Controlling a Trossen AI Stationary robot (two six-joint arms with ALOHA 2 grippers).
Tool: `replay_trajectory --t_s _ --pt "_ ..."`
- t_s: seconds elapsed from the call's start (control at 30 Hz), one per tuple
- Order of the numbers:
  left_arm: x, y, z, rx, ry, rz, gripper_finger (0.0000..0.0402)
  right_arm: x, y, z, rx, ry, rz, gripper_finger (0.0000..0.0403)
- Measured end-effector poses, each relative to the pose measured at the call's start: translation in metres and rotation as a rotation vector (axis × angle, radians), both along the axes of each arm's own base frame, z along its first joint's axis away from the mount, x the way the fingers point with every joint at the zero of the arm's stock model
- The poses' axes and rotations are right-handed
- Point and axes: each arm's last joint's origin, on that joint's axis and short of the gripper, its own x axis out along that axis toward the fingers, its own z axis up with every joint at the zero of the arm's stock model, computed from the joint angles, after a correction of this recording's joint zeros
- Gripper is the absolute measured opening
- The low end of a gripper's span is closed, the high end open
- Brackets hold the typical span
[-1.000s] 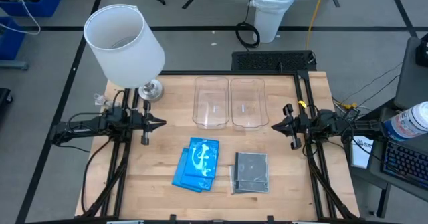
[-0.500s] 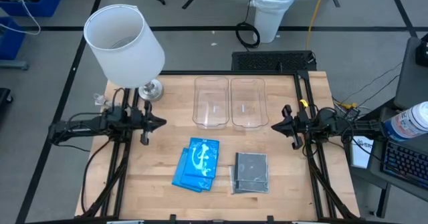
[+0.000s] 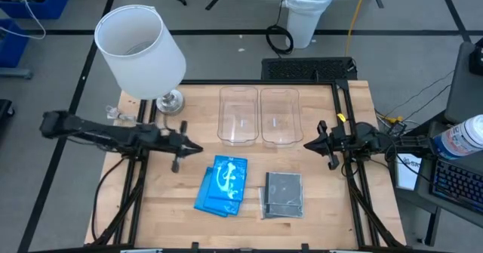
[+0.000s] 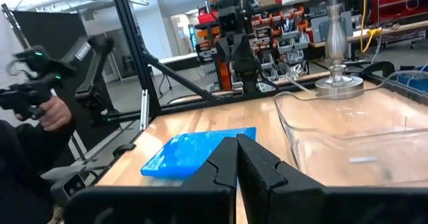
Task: Pick & place jewel cases by type
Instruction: Put the top black CD case into the right transparent bin
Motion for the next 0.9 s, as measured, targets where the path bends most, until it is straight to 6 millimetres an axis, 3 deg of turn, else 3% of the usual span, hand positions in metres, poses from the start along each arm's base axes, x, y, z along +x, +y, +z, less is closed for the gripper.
replay_trajectory --t_s 0.2,0.53,0.73,0.9 --pt "0.06 -0.024 0.006 0.113 0.15 -0.095 0.0033 0.0 0.0 -0.001 0.042 0.02 0.001 0.0" --pt "0.16 -0.068 0.018 0.321 0.193 -0.229 0.0033 0.009 0.0 -0.014 0.143 0.18 -0.008 0.0" --pt "0.207 -0.088 0.009 0.443 0.29 -0.292 0.0039 0.015 -0.001 -0.025 0.175 0.306 -0.064 0.0" --pt "0.239 -0.104 -0.01 0.581 0.365 -0.295 0.0081 0.017 -0.001 -0.03 0.198 0.36 -0.078 0.0"
